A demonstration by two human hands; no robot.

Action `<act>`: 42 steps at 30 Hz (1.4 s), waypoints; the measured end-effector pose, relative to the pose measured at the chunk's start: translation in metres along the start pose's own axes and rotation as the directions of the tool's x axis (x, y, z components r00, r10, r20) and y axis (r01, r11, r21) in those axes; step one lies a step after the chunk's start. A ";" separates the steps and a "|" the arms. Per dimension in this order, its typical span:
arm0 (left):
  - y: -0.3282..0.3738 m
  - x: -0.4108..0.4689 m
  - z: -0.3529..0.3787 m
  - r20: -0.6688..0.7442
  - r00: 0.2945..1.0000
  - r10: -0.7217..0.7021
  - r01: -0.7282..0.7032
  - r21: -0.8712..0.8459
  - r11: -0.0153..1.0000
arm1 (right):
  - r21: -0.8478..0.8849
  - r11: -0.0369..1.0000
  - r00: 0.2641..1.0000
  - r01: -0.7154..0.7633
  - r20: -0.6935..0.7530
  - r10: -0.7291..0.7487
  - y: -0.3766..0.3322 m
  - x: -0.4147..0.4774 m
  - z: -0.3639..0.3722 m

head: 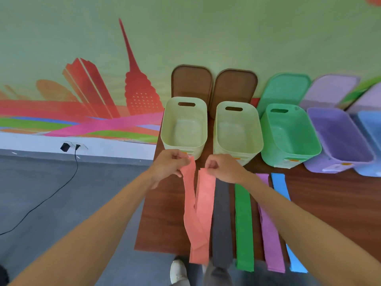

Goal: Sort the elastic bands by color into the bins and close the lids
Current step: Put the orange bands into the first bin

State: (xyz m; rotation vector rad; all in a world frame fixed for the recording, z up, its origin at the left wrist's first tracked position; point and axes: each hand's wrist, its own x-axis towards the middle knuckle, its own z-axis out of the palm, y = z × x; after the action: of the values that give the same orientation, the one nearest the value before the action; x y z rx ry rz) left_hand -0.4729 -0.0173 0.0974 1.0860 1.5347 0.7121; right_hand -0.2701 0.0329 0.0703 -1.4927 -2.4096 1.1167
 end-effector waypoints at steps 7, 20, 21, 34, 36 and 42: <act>0.048 -0.019 -0.027 0.190 0.980 0.051 -0.026 -0.131 0.991 | 0.021 0.999 0.996 0.049 0.067 -0.051 -0.045 -0.034 -0.054; 0.172 -0.018 -0.066 -0.072 0.940 0.333 -0.340 -0.247 0.908 | 0.124 0.966 0.860 0.225 -0.492 -0.138 -0.113 -0.016 -0.158; 0.180 -0.015 -0.070 -0.130 0.927 0.351 -0.373 -0.244 0.895 | 0.123 0.963 0.822 0.240 -0.553 -0.134 -0.118 -0.010 -0.165; 0.188 0.030 -0.078 -0.280 0.900 0.333 -0.378 -0.126 0.917 | 0.159 0.967 0.788 0.198 -0.613 -0.060 -0.130 0.051 -0.180; 0.168 0.041 -0.071 -0.291 0.911 0.292 -0.329 -0.086 0.940 | 0.149 0.976 0.827 0.159 -0.560 -0.049 -0.116 0.062 -0.165; 0.108 0.070 -0.064 -0.318 0.934 0.161 -0.171 -0.002 0.985 | 0.123 0.991 0.935 0.051 -0.354 -0.004 -0.076 0.085 -0.123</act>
State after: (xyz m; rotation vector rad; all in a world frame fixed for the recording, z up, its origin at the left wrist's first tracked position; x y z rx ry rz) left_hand -0.5063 0.0963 0.1788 1.1280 1.7080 1.0654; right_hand -0.3171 0.1481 0.1828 -1.4665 -2.0680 0.8893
